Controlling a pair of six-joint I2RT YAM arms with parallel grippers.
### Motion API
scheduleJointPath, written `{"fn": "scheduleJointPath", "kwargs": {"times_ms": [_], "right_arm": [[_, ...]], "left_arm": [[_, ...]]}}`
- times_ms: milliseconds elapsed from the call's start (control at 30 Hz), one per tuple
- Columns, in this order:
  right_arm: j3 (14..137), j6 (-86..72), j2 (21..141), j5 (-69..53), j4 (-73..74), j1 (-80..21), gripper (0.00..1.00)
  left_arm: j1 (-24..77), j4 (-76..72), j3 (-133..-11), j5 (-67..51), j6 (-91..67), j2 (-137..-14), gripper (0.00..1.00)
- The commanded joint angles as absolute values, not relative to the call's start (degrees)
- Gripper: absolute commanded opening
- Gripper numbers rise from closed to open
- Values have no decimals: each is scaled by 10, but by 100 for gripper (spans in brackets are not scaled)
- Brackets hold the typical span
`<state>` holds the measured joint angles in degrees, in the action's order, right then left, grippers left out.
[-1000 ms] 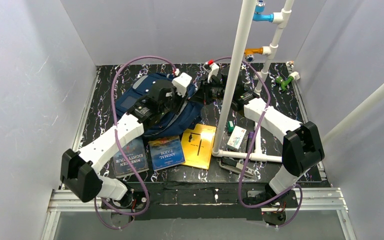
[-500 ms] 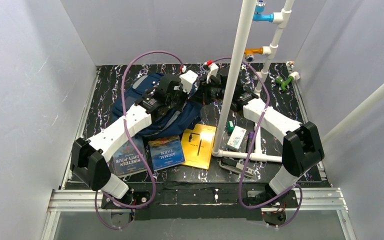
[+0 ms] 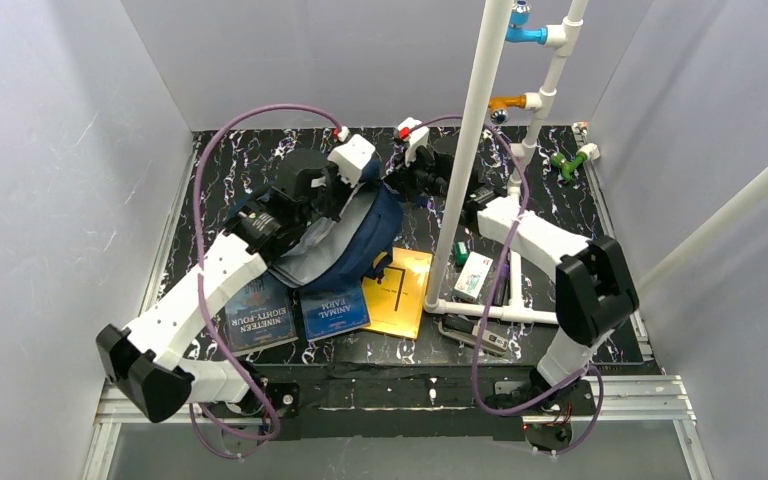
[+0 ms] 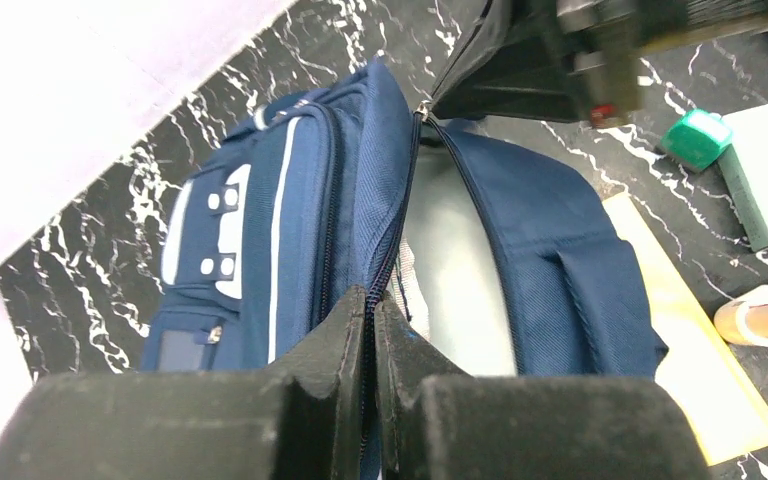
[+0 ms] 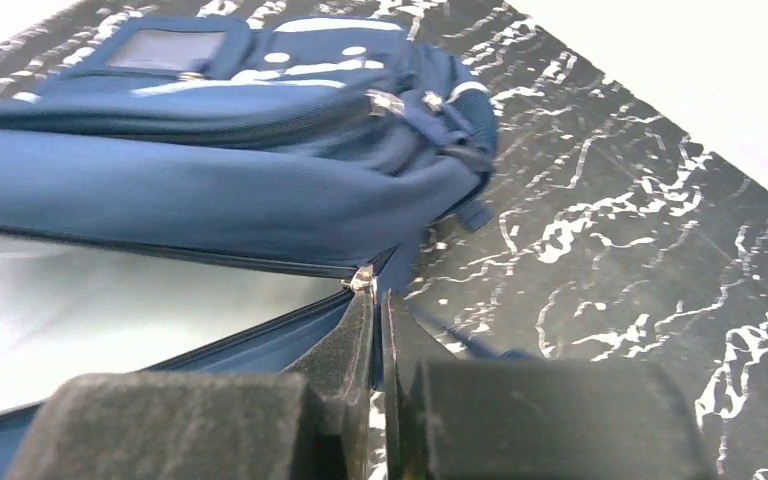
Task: Pack the student bag
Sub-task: Unzip the student bag at the center of the board, then place the student bag at the center of the board.
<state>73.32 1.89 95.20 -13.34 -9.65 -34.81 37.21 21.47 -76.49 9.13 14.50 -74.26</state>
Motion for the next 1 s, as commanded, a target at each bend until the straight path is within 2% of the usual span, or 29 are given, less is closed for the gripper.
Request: {"fn": "scheduleJointPath", "kwargs": {"times_ms": [0,333,467,500,600,633,733,967], "right_arm": [[765,106,1011,-84,-173,-311,1],[907,51,1188,-132,-250,-314,1],[1012,25,1233,-93,-131,-316,1],[1026,15,1227,-66,-97,-316,6],[1031,4,1190,-8,-11,-315,54],[1033,4,1181,7,27,-315,63],[1036,-23,1160,43,110,-302,72],[1027,-109,1112,49,222,-246,75]], "left_arm": [[369,192,-777,92,171,-673,0],[369,199,-825,72,154,-682,0],[369,184,-831,104,141,-701,0],[369,181,-833,121,139,-709,0],[363,173,-843,184,131,-742,0],[357,172,-850,199,123,-756,0],[327,166,-869,205,91,-799,0],[258,151,-948,204,83,-900,0]]}}
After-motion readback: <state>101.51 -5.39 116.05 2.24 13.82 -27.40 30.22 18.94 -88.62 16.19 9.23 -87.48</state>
